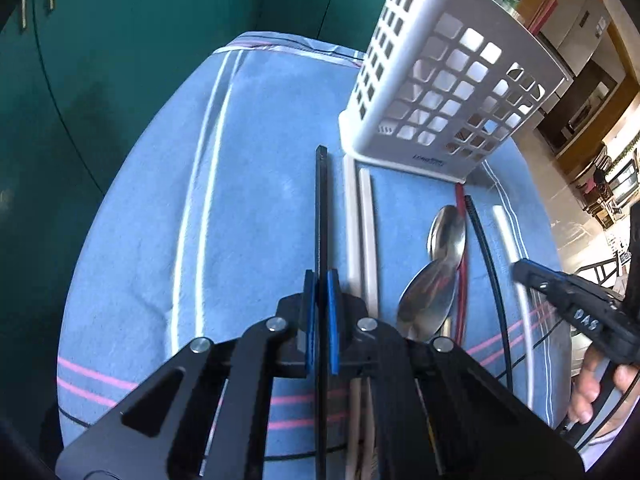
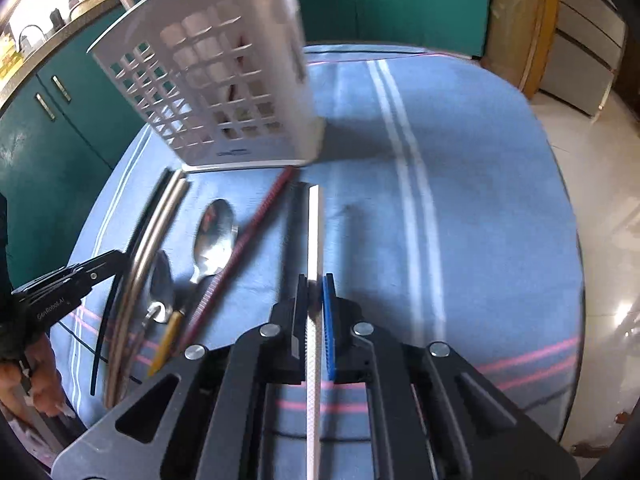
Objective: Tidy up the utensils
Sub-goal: 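Lift both held chopsticks and lower them into the white basket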
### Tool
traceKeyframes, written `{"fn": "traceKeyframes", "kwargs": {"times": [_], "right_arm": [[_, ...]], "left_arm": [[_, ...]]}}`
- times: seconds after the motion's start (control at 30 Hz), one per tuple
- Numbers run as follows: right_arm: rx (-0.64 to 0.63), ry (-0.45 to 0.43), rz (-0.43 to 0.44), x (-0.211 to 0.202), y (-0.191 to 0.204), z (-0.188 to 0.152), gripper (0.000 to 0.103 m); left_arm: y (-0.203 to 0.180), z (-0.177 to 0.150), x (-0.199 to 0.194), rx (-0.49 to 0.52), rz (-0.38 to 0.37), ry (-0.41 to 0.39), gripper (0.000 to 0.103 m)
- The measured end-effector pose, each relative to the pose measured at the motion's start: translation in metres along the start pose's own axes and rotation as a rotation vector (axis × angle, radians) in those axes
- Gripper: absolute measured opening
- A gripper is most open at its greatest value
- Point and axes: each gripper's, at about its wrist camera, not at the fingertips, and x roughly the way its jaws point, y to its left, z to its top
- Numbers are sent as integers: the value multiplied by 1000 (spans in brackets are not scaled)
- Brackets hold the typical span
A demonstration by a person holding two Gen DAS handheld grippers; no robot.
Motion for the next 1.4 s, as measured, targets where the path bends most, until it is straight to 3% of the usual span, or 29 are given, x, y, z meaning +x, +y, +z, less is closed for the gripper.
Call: {"fn": "traceKeyframes", "kwargs": {"times": [0.13, 0.27, 0.37, 0.53, 0.97, 1.1, 1.2, 1.4], "right_arm": [[15, 3, -3, -13, -13, -3, 8], [4, 19, -48, 4, -16, 4, 8], [0, 34, -82, 18, -18, 10, 10], [-21, 26, -129, 30, -13, 19, 21], [-68, 6, -193, 48, -6, 40, 30], [-83, 5, -177, 49, -3, 41, 21], [-91, 6, -161, 48, 1, 40, 7], [-91, 1, -139, 43, 4, 34, 7]], "left_arm": [[2, -1, -2, 0, 7, -3, 6], [1, 8, 2, 7, 34, -14, 7], [0, 20, 8, 11, 57, -15, 19], [-6, 43, 23, 44, 101, -10, 25], [-18, 69, 43, 87, 164, -7, 27], [-21, 63, 40, 83, 176, -23, 25], [-22, 60, 38, 79, 167, -26, 9], [-25, 53, 31, 65, 135, -21, 6]]}}
